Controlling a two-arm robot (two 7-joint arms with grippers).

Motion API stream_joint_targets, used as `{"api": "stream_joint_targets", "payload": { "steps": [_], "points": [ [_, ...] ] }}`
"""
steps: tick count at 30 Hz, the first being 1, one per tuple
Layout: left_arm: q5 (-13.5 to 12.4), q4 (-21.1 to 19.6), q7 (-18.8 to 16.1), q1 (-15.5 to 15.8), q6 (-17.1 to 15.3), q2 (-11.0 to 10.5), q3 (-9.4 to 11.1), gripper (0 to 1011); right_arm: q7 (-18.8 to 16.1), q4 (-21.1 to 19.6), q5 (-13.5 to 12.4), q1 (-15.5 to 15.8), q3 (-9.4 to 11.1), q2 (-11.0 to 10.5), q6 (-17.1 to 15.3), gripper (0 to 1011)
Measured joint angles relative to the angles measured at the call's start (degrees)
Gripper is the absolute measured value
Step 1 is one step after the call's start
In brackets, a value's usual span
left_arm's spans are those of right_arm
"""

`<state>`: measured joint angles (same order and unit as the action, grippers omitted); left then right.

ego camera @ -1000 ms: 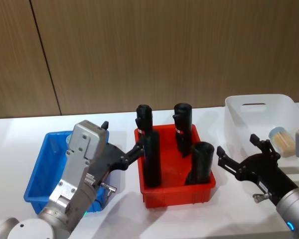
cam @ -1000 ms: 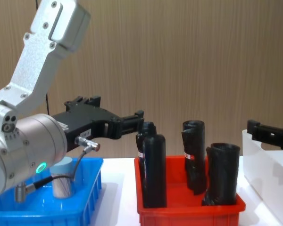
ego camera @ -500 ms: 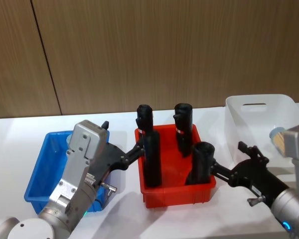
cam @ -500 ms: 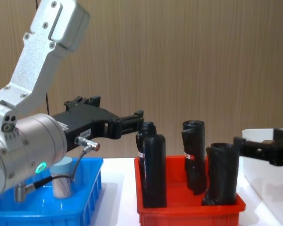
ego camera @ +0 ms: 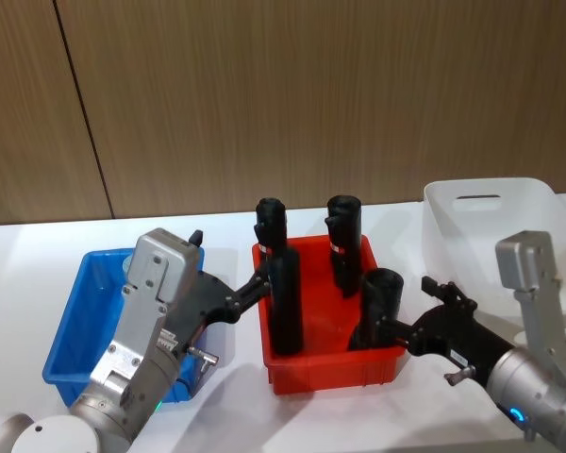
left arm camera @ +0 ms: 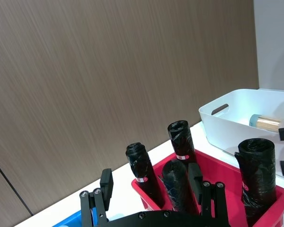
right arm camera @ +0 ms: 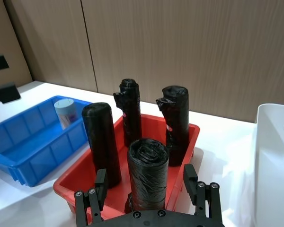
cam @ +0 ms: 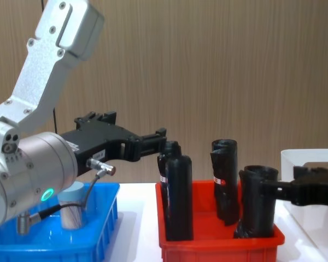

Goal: Pick the cotton swabs from the blue box and place them into the white box.

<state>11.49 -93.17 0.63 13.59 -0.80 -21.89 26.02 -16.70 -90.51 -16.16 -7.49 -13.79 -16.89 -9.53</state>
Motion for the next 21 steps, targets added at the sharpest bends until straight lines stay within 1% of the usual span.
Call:
{"api": "stream_joint_targets", "payload": {
  "steps": [10, 18, 20, 21],
  "points": [
    [0.0, 0.0, 0.0, 0.0, 0.0, 0.0, 0.0, 1004, -1.6, 4.6, 1.3, -3.3, -0.4, 1.5, -1.0, 1001],
    [0.0, 0.0, 0.0, 0.0, 0.0, 0.0, 0.0, 1004, -2.0, 8.0, 1.8, -5.6, -0.6, 2.5, -1.2, 1001],
    [0.0, 0.0, 0.0, 0.0, 0.0, 0.0, 0.0, 1004, -2.0, 8.9, 2.0, -6.2, -0.7, 2.7, -1.2, 996],
    [0.0, 0.0, 0.0, 0.0, 0.0, 0.0, 0.0, 1004, -2.0, 9.2, 2.0, -6.4, -0.7, 2.8, -1.2, 973]
  ]
}}
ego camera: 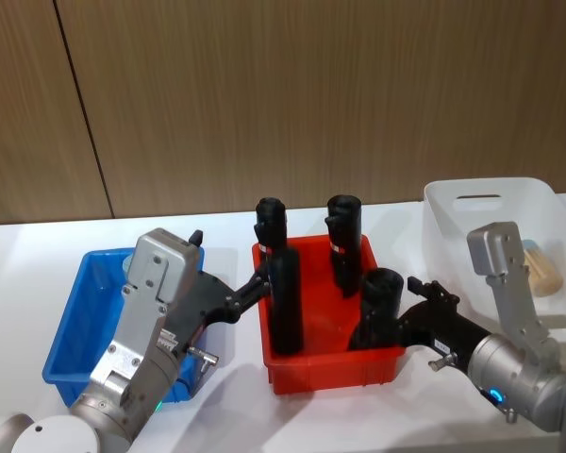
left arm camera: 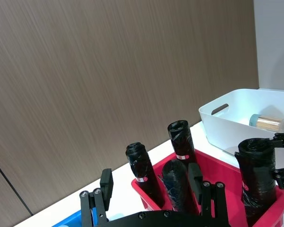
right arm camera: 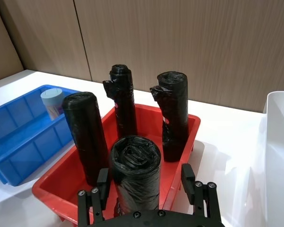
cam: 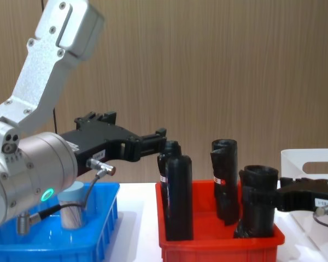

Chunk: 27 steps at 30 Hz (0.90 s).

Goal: Pick the cotton swabs from the blue box and place them into the white box.

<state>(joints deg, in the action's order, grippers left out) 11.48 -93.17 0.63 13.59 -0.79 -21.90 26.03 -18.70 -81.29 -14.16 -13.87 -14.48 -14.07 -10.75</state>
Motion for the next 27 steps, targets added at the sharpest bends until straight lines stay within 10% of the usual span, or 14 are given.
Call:
{"api": "stream_joint_targets", "payload": {
  "steps": [17, 27],
  "points": [
    [0.0, 0.0, 0.0, 0.0, 0.0, 0.0, 0.0, 1004, -0.8, 3.0, -1.2, -2.2, 0.0, 1.0, -0.6, 496],
    [0.0, 0.0, 0.0, 0.0, 0.0, 0.0, 0.0, 1004, -0.9, 0.7, -2.3, -1.9, 0.2, 0.7, -1.0, 419]
  ]
}}
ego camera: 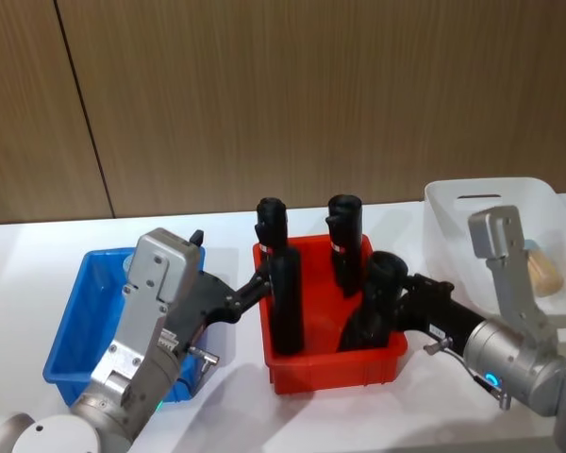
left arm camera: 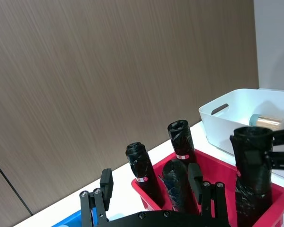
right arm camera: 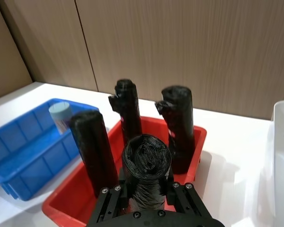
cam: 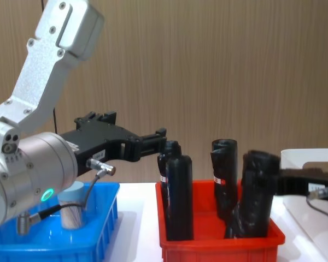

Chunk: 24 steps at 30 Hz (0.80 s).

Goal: Pick the cotton swabs from the blue box and place them into the white box.

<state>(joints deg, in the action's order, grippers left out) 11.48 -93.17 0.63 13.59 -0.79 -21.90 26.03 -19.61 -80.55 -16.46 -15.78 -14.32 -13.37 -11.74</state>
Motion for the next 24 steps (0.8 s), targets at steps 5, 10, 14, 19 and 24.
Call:
{"api": "stream_joint_targets", "payload": {
  "steps": [5, 10, 14, 19, 24],
  "points": [
    [0.0, 0.0, 0.0, 0.0, 0.0, 0.0, 0.0, 1004, 0.2, -2.4, -0.7, 0.4, 0.3, -0.4, 0.0, 392],
    [0.0, 0.0, 0.0, 0.0, 0.0, 0.0, 0.0, 1004, 1.1, -6.4, -1.5, 0.8, 0.9, -1.0, 0.1, 368],
    [0.0, 0.0, 0.0, 0.0, 0.0, 0.0, 0.0, 1004, 1.8, -9.1, -1.8, 0.9, 1.4, -1.6, 0.4, 353],
    [0.0, 0.0, 0.0, 0.0, 0.0, 0.0, 0.0, 1004, 3.5, -12.1, -2.1, 0.9, 2.4, -2.4, 0.7, 341],
    [0.0, 0.0, 0.0, 0.0, 0.0, 0.0, 0.0, 1004, 5.2, -13.8, -1.9, 0.8, 3.3, -3.2, 0.8, 342]
  ]
}}
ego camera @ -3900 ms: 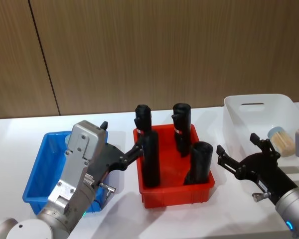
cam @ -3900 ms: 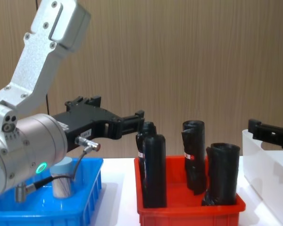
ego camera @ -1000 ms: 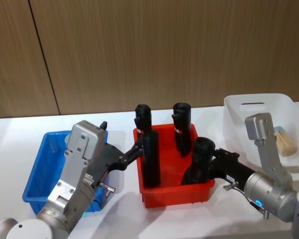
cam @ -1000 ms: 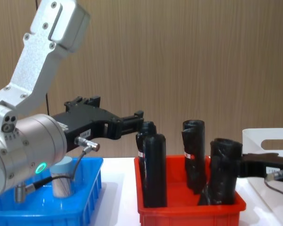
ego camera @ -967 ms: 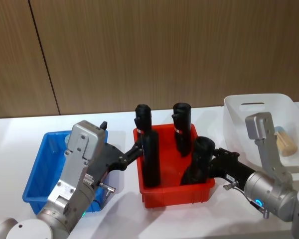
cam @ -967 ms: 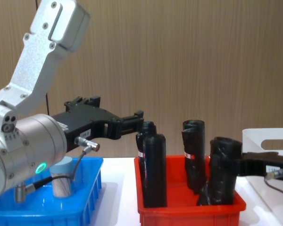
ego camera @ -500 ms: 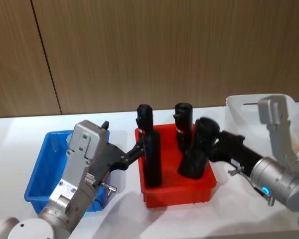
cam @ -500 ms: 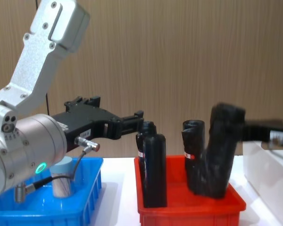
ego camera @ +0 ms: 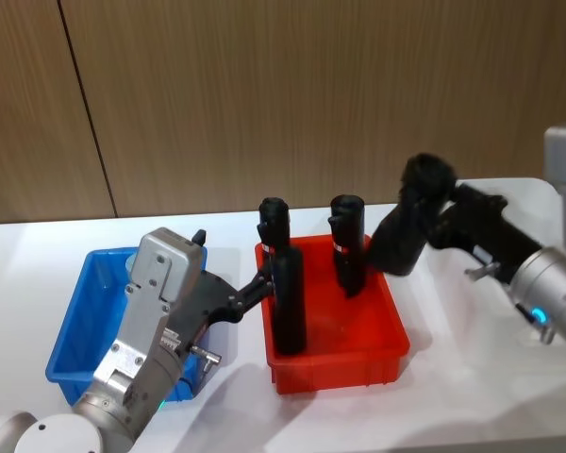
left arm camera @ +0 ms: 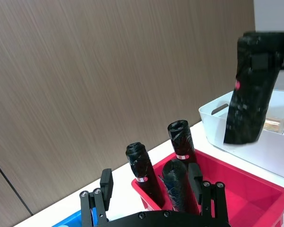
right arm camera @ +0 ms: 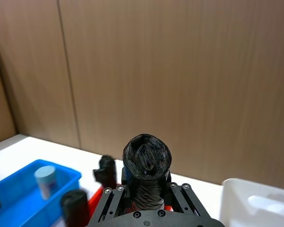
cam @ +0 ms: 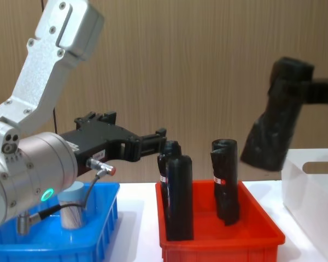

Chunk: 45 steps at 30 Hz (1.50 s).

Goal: Pick the cotton swabs from the blue box and place them into the white box.

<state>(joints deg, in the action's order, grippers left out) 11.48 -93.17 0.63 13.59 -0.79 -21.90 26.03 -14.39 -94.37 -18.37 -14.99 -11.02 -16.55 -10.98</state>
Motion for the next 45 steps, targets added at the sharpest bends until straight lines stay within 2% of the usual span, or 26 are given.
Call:
{"api": "stream_joint_targets", "payload": {
  "steps": [9, 14, 22, 40, 45],
  "points": [
    [0.0, 0.0, 0.0, 0.0, 0.0, 0.0, 0.0, 1004, 3.8, -0.7, 2.2, -0.7, 1.5, -1.3, 0.6, 342],
    [0.0, 0.0, 0.0, 0.0, 0.0, 0.0, 0.0, 1004, 6.2, 0.8, 4.3, -1.4, 2.2, -1.9, 1.4, 341],
    [0.0, 0.0, 0.0, 0.0, 0.0, 0.0, 0.0, 1004, 8.9, 5.2, 6.9, -2.4, 3.0, -2.3, 2.9, 341],
    [0.0, 0.0, 0.0, 0.0, 0.0, 0.0, 0.0, 1004, 11.6, 15.8, 9.1, -4.3, 3.8, -2.1, 5.1, 342],
    [0.0, 0.0, 0.0, 0.0, 0.0, 0.0, 0.0, 1004, 11.9, 17.5, 9.6, -4.6, 3.9, -2.0, 5.5, 440]
  ]
}}
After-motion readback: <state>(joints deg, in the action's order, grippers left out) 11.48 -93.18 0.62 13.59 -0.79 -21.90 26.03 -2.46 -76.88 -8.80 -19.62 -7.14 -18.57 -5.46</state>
